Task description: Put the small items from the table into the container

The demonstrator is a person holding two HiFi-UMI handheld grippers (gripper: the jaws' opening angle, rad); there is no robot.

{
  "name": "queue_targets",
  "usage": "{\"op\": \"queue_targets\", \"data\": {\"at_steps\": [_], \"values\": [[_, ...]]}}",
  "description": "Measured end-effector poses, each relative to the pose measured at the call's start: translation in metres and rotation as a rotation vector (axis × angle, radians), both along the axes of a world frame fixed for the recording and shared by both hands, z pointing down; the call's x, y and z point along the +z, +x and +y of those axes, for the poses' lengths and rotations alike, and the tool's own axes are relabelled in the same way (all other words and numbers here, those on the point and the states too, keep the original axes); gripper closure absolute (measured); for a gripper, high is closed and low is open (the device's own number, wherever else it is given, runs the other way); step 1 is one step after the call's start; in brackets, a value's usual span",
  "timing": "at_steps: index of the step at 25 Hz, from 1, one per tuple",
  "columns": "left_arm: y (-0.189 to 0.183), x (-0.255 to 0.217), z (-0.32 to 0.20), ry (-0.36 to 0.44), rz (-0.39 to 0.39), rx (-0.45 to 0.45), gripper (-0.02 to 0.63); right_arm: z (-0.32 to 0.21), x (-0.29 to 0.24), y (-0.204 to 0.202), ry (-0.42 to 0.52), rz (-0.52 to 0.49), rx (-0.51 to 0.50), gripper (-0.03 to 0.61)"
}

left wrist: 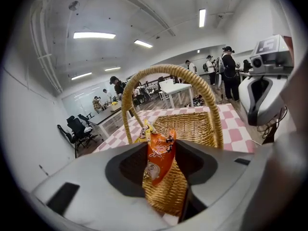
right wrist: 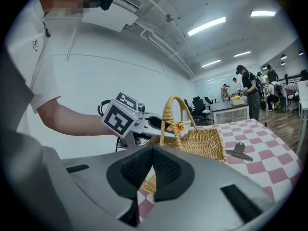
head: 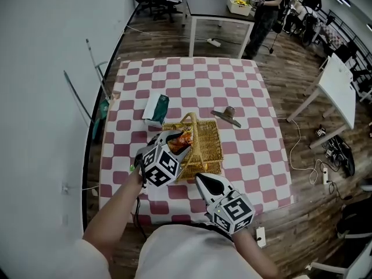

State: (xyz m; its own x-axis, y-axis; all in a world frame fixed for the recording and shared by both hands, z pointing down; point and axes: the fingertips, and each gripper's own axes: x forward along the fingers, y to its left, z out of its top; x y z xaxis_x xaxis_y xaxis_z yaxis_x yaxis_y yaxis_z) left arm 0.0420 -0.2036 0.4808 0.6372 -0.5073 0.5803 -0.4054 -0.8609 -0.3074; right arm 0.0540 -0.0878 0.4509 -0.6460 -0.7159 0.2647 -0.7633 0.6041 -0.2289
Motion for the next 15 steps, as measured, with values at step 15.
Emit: {"op": "queue_targets", "data": {"at_steps": [15], "values": [[0.0, 0.012, -0.007, -0.005, -0.022, -0.021, 0.416, 0.0, -0.002, -0.003, 0.001, 0.001, 0.018, 0.572]]}}
